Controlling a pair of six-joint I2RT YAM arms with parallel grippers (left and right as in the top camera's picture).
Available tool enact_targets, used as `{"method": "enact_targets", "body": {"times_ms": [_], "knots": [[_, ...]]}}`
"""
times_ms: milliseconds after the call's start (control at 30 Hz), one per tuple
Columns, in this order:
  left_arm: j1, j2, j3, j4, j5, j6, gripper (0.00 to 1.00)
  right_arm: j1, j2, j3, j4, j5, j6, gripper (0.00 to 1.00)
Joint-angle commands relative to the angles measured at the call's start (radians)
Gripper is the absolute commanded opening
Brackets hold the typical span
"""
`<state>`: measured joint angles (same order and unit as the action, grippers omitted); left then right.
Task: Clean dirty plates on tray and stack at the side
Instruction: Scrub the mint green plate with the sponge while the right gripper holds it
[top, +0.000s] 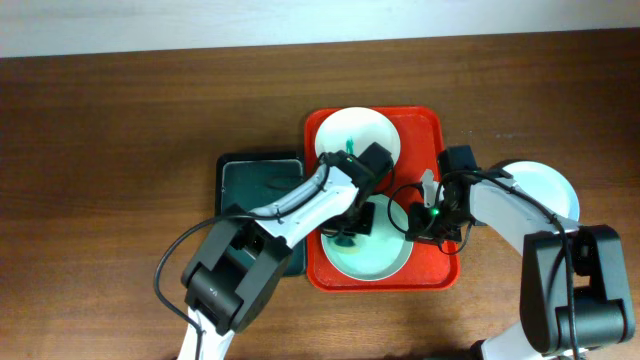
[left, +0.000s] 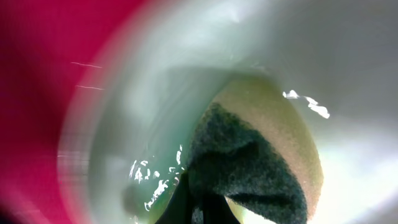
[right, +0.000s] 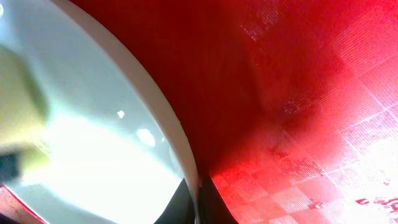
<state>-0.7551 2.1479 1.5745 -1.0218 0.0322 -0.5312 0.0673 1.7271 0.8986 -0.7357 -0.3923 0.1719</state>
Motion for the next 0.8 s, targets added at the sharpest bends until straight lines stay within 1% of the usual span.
{"method": "enact_targets", "body": {"times_ms": [0,33,100,200,333,433,533,633,767], "knots": [[0.065,0.045,-0.029,-0.019,-0.341,0.008,0.00,-0.008,0.019,-0.019,-0.001,0.089,0.001,0.04],[0.068,0.045,-0.029,-0.015,-0.315,0.009,0.00,-0.008,0.019,-0.019,-0.002,0.089,0.001,0.04],[0.066,0.045,-0.029,-0.001,-0.212,0.009,0.00,-0.008,0.019,-0.019,-0.004,0.089,0.001,0.04],[0.052,0.045,-0.029,0.062,0.020,0.009,0.00,-0.008,0.019,-0.019,-0.004,0.089,0.001,0.04],[0.003,0.046,-0.033,0.230,0.276,0.009,0.00,-0.008,0.019,-0.019,-0.004,0.089,0.001,0.04],[-0.043,0.046,-0.033,0.313,0.349,0.010,0.00,-0.008,0.019,-0.019,-0.004,0.089,0.001,0.04],[-0.078,0.046,-0.034,0.330,0.349,0.021,0.00,-0.008,0.019,-0.019,-0.005,0.089,0.001,0.04],[-0.085,0.046,-0.034,0.306,0.364,0.021,0.00,-0.008,0.019,-0.019,-0.006,0.089,0.001,0.04],[-0.079,0.046,-0.034,0.204,0.356,0.021,0.00,-0.008,0.019,-0.019,-0.008,0.089,0.001,0.04]]}}
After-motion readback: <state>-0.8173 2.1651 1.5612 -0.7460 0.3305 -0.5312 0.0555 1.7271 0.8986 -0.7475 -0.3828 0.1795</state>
